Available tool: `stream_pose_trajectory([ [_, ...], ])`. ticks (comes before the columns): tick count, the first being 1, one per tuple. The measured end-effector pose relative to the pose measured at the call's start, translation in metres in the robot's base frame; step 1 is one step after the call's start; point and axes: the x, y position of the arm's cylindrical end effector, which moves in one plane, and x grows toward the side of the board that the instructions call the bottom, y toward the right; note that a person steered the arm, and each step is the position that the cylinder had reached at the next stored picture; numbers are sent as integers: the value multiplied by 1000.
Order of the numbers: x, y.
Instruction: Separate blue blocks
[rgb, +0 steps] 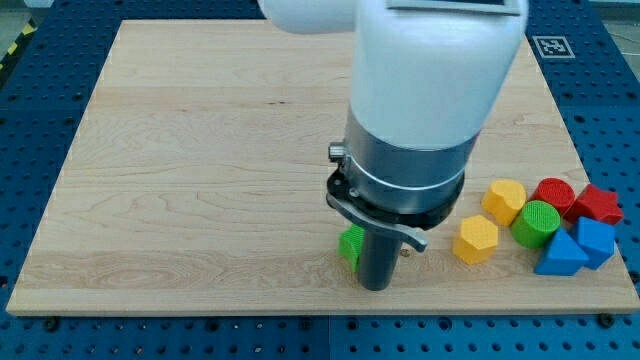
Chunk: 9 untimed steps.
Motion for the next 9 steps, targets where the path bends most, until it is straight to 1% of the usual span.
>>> stream_pose_trajectory([
  [4,-16,8],
  [5,11,33],
  [6,15,35],
  [7,13,56],
  [9,13,130],
])
